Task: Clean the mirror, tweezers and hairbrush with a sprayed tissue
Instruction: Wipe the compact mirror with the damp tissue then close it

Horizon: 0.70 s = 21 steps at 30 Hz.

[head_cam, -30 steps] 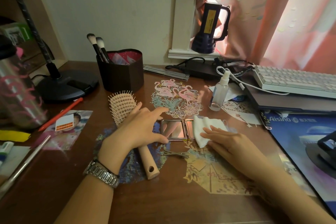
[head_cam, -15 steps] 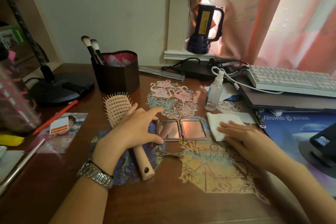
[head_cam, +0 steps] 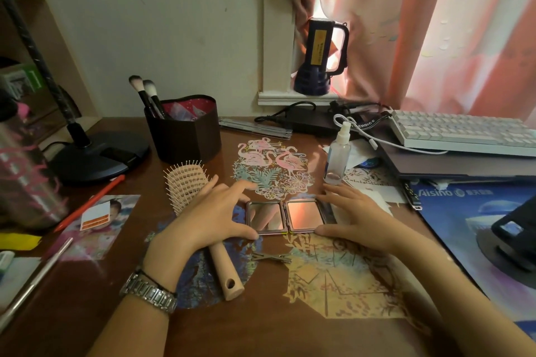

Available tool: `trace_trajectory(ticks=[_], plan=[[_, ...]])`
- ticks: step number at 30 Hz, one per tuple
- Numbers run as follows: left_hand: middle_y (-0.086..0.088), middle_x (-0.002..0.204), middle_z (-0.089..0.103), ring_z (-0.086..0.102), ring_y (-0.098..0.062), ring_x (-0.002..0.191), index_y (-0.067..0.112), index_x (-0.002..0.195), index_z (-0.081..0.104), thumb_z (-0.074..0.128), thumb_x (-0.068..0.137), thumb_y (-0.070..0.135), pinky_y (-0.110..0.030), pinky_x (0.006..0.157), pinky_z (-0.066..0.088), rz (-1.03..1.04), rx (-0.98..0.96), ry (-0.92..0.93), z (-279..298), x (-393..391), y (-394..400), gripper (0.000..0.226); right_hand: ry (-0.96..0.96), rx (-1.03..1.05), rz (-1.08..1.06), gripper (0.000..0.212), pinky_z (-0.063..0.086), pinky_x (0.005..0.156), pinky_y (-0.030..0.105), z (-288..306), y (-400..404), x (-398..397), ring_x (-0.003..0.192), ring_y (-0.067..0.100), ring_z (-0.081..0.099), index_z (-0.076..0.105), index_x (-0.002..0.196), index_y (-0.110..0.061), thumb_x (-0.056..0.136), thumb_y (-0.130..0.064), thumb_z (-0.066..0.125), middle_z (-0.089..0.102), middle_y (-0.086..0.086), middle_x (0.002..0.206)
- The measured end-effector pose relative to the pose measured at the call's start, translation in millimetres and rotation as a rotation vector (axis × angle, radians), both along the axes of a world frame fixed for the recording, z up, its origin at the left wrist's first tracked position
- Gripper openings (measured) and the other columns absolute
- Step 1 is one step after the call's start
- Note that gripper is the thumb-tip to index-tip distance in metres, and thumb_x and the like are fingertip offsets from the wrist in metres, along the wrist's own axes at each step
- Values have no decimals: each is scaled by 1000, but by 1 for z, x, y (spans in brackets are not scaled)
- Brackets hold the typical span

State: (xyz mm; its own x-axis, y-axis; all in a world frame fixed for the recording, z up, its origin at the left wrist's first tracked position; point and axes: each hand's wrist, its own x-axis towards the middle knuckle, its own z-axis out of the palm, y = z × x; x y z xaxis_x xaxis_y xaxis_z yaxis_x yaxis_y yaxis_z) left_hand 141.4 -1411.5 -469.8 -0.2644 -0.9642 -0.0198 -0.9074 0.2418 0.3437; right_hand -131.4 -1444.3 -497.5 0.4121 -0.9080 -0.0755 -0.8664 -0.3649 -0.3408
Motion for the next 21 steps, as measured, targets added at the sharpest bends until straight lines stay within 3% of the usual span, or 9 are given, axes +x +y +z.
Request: trace_trajectory(ticks=[4,8,11,16,21], plan=[[16,128,53,24,-12,133,35,125,34,74,65,55,-20,106,-3,-19,-34,25,2,3,-4,75,-13,6,3,78,13,115,36,-4,-2,-3,142,12,14,33,139,-45,69,-76,50,21,-13,154],[22,126,52,25,-12,133,36,121,35,77,63,52,-32,111,11,16,-52,103,11,2,-5,73,-27,4,16,75,14,115,38,-3,-4,-2,141,13,14,35,136,-45,69,-75,51,22,-13,153],[24,120,54,38,-11,127,43,118,34,77,61,55,-38,109,26,-4,-100,248,12,-1,-6,72,-45,-1,14,75,14,115,37,-4,-3,-3,141,12,14,36,135,-44,68,-74,52,23,-12,152],[25,129,50,43,4,120,43,126,35,72,59,62,-31,99,33,-46,-81,446,10,-21,-7,79,-80,-27,5,74,11,113,33,-5,2,-2,142,12,13,36,135,-46,69,-73,53,23,-13,152],[24,140,39,33,10,123,43,129,34,71,68,55,-25,100,29,-121,-14,422,5,-35,-9,73,-123,-72,4,73,14,108,26,-4,3,-2,139,9,18,40,135,-41,69,-68,61,27,-14,150]])
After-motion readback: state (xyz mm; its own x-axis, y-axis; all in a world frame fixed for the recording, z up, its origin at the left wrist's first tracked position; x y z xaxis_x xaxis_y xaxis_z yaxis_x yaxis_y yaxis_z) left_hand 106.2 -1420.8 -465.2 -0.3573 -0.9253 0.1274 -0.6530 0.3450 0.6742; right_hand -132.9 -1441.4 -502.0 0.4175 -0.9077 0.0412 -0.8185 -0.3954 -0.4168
